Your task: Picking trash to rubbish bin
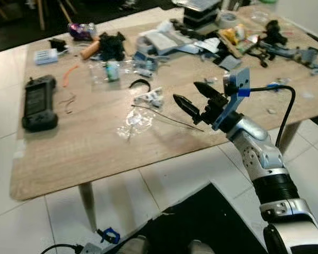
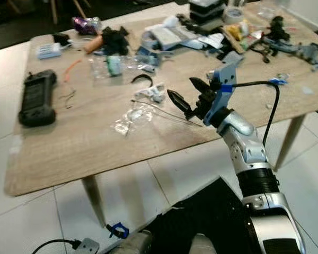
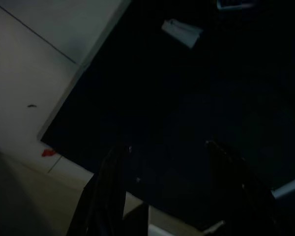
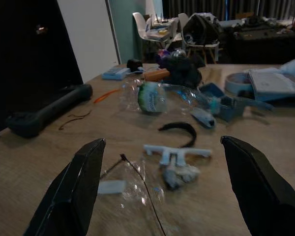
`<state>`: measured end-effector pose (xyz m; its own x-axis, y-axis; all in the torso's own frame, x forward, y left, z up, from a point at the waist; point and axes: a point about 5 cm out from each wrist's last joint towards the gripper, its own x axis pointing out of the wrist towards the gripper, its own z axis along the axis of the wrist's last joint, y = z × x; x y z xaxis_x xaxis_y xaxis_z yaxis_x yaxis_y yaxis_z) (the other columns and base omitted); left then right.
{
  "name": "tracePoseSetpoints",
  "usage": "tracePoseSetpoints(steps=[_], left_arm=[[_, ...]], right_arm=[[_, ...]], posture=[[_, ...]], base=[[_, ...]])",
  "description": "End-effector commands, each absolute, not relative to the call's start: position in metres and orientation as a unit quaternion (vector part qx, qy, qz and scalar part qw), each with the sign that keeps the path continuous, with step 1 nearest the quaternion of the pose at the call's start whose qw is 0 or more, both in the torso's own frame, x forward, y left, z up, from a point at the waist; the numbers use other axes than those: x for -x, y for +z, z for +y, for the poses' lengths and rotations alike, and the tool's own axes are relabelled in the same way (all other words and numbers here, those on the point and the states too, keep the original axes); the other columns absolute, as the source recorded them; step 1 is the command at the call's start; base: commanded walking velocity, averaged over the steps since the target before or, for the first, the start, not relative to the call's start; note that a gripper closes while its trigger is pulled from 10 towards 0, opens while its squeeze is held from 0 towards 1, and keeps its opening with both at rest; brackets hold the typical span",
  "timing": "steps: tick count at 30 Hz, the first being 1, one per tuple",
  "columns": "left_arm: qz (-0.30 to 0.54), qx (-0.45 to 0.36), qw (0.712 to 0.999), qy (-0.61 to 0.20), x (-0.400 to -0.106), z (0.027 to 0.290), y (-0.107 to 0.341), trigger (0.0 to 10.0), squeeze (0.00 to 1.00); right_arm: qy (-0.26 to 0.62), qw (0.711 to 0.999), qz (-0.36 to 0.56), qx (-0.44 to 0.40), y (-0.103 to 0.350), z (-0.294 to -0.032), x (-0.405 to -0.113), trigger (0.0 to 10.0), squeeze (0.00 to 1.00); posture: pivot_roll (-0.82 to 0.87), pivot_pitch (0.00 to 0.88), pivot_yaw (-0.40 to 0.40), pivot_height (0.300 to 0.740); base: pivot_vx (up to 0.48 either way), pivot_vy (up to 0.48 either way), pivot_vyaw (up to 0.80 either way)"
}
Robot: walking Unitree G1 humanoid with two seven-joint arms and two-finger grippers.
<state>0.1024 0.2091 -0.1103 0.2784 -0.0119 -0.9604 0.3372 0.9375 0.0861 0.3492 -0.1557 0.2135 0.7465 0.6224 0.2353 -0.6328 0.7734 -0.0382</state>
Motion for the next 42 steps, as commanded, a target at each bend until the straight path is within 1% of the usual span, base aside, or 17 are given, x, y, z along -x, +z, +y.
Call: tracePoseSetpoints(steps=[1,11,14,20,22,23,26,32,35,38,42], left_arm=[[0.591,-0.144,0.785,-0.117,-0.099,0.207,-0.112,10.0,0.0],[0.583,-0.13,0.795,-0.11,-0.102,0.202,-0.111,10.0,0.0],[0.577,-0.112,0.803,-0.101,-0.103,0.202,-0.111,10.0,0.0],[0.578,-0.108,0.803,-0.095,-0.099,0.204,-0.111,10.0,0.0],[0.579,-0.108,0.803,-0.095,-0.1,0.204,-0.111,10.0,0.0],[0.578,-0.106,0.803,-0.095,-0.102,0.203,-0.111,10.0,0.0],[0.577,-0.107,0.804,-0.101,-0.105,0.203,-0.11,10.0,0.0],[0.572,-0.137,0.804,-0.085,-0.108,0.208,-0.109,10.0,0.0],[0.571,-0.133,0.807,-0.074,-0.109,0.209,-0.109,10.0,0.0],[0.569,-0.147,0.806,-0.076,-0.11,0.21,-0.108,10.0,0.0],[0.569,-0.15,0.806,-0.069,-0.11,0.213,-0.108,10.0,0.0]], right_arm=[[0.323,0.939,-0.115,-0.02,0.212,-0.162,-0.348,10.0,0.0],[0.325,0.939,-0.11,-0.024,0.212,-0.161,-0.345,10.0,0.0],[0.32,0.941,-0.108,-0.024,0.212,-0.161,-0.347,10.0,0.0],[0.302,0.947,-0.106,-0.024,0.212,-0.164,-0.35,10.0,0.0],[0.295,0.949,-0.105,-0.024,0.212,-0.164,-0.352,10.0,0.0],[0.247,0.964,-0.098,-0.023,0.21,-0.171,-0.359,10.0,0.0],[0.19,0.978,-0.087,-0.001,0.208,-0.182,-0.367,10.0,0.0],[0.172,0.981,-0.086,0.025,0.209,-0.186,-0.368,10.0,0.0],[0.158,0.983,-0.085,0.028,0.209,-0.189,-0.369,10.0,0.0],[0.128,0.988,-0.077,0.041,0.208,-0.196,-0.373,10.0,0.0],[0.101,0.99,-0.067,0.073,0.206,-0.202,-0.376,10.0,0.0]], posture=[[-0.03,0.103,0.012,0.74],[-0.03,0.106,0.01,0.74],[-0.02,0.104,0.006,0.74],[-0.02,0.101,0.003,0.74],[-0.02,0.101,0.003,0.74],[-0.01,0.099,0.002,0.74],[-0.01,0.099,0.002,0.74],[-0.01,0.098,0.004,0.74],[-0.01,0.098,0.004,0.74],[-0.01,0.098,0.004,0.74],[0.0,0.103,0.006,0.74]], base=[[0.0,0.0,0.76],[0.0,0.0,0.76],[0.0,0.0,0.76],[0.0,0.0,0.76],[0.0,0.0,0.76],[0.0,0.0,0.43],[0.0,-0.358,0.0],[0.0,-0.455,0.0],[0.0,0.0,0.0],[0.0,0.0,0.0],[0.0,0.0,0.0]])
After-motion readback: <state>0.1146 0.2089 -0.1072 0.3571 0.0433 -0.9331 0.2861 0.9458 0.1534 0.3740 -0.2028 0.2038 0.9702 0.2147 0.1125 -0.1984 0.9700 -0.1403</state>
